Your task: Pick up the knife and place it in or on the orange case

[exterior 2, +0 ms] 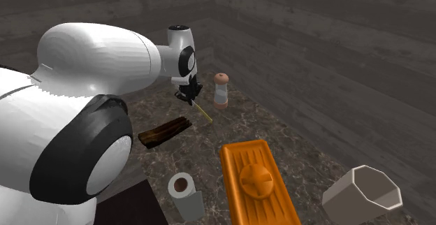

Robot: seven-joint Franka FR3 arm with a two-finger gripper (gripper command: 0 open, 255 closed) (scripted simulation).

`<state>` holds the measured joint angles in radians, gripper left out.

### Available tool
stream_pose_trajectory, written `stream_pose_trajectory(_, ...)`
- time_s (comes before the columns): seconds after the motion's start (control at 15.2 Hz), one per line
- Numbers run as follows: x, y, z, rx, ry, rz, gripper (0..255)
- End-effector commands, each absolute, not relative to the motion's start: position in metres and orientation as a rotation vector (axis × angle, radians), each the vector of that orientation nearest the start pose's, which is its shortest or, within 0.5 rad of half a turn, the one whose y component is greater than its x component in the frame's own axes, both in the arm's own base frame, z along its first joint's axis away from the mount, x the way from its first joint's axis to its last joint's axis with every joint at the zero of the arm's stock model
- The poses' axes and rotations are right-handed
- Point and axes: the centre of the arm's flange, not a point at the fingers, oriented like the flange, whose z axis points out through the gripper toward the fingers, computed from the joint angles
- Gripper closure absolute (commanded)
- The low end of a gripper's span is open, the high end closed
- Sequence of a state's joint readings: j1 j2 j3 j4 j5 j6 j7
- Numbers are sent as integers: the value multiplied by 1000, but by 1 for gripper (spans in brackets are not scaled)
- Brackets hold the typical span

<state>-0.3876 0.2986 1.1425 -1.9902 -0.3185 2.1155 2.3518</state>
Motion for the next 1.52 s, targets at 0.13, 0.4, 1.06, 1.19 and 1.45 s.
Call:
stream_pose_trajectory(0.13, 453, 368, 416, -2336, 2071, -4, 255)
stream_pose_trajectory(0.4, 453, 368, 437, -2336, 2071, -4, 255)
stream_pose_trajectory(1.06, 453, 368, 490, -2336, 2071, -4, 255)
stream_pose_trajectory(1.19, 453, 368, 501, -2336, 2071, -4, 255)
stream_pose_trajectory(1.45, 454, 341, 509, -2336, 2071, -4, 255)
